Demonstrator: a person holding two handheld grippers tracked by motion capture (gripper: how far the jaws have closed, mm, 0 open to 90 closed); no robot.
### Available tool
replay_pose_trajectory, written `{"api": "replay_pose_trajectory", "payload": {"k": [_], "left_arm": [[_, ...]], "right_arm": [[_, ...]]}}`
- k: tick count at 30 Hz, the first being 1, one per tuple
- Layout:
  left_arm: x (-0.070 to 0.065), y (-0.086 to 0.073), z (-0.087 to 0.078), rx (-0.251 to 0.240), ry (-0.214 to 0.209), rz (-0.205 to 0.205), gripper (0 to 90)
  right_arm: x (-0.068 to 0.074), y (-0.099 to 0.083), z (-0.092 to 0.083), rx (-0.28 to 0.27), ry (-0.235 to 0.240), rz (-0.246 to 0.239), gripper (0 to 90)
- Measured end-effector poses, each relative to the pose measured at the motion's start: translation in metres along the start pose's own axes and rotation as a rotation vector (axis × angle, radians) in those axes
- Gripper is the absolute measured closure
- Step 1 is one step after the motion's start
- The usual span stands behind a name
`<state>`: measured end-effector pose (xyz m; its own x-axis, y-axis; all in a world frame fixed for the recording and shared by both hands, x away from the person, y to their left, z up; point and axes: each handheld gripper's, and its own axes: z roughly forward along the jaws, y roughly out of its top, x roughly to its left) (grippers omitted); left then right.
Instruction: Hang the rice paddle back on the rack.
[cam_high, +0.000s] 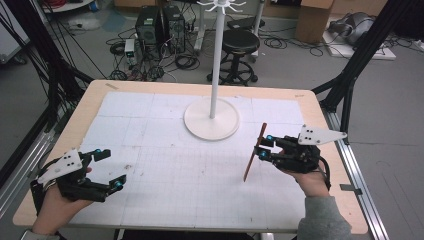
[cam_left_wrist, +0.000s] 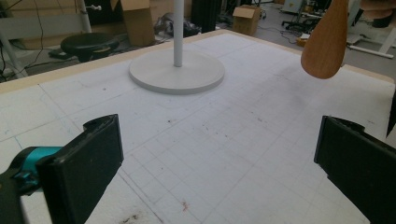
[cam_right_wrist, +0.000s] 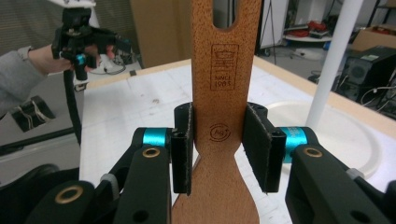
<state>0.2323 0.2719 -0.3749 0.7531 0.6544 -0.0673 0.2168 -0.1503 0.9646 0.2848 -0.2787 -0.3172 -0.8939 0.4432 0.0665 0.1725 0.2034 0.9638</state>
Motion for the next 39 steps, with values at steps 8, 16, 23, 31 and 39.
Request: {"api": "replay_pose_trajectory", "payload": {"k": [8,16,23,31,39], "left_arm": [[0.002,-0.002,-0.002,0.0,0.004,-0.002,1.8],[0.005,-0.006,-0.001,0.004,0.01,-0.013,1.8],[0.008,-0.007,-0.003,-0.004,0.014,-0.02,1.8],[0.009,-0.011,-0.001,-0.004,0.01,-0.03,1.8],[0.01,-0.011,-0.001,-0.014,0.01,-0.037,1.8]], "right_arm": [[-0.01,0.013,-0.002,-0.051,-0.038,0.011,64.9],[-0.023,0.021,-0.002,-0.091,-0.102,0.033,64.9],[-0.036,0.027,0.003,-0.085,-0.133,0.057,65.0],[-0.047,0.047,0.003,-0.065,-0.178,0.032,64.9],[-0.056,0.067,0.003,-0.07,-0.19,0.033,64.9]]}}
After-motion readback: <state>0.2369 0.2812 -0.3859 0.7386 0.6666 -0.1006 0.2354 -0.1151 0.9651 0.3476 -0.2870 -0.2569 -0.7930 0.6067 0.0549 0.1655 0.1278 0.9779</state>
